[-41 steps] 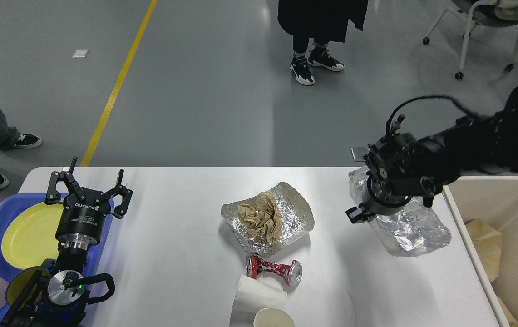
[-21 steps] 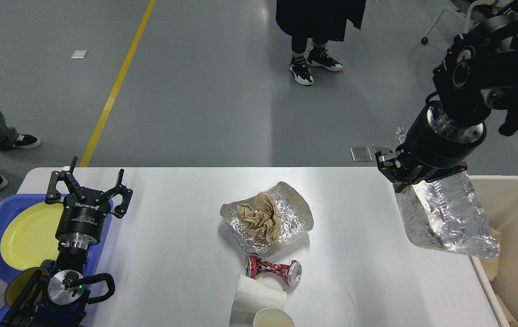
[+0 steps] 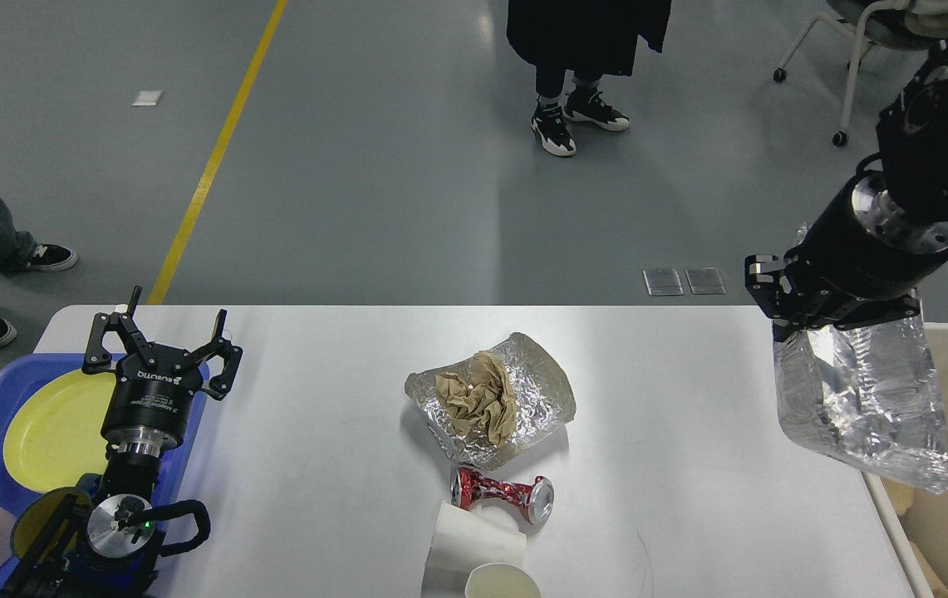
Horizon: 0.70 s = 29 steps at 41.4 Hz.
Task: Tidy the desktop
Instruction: 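Lift the foil sheet and carry it into the white bin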
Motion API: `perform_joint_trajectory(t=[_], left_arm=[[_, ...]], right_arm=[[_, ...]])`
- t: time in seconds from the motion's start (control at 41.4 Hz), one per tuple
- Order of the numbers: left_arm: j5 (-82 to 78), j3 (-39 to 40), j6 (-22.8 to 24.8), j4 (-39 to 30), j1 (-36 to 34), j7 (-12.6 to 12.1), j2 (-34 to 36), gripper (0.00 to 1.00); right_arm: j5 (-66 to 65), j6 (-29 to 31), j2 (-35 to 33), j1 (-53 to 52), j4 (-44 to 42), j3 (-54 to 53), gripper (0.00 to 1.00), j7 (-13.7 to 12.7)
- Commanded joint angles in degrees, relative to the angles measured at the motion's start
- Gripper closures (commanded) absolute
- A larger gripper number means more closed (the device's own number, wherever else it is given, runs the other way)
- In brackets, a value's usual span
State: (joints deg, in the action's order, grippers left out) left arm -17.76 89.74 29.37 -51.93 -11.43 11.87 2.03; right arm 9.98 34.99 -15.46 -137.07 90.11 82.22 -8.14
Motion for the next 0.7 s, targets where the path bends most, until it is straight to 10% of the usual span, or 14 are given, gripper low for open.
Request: perform_joint_trajectory(t=[0.0, 0.411, 0.676], left_arm=[[0.0, 0.0, 0.0, 0.0, 0.0, 0.1, 0.0, 0.03], [0.0, 0.0, 0.0, 0.0, 0.0, 0.1, 0.0, 0.03], [0.0, 0.0, 0.0, 0.0, 0.0, 0.1, 0.0, 0.03]], right_arm=[[-1.8, -6.9, -4.9, 5.0, -1.9, 3.8, 1.00, 0.1], [-6.8, -13.4, -21.4, 55.0, -47.9, -13.0, 1.00, 0.8], [-6.7, -25.6, -14.6, 78.0, -67.2, -19.8, 1.00, 0.7]])
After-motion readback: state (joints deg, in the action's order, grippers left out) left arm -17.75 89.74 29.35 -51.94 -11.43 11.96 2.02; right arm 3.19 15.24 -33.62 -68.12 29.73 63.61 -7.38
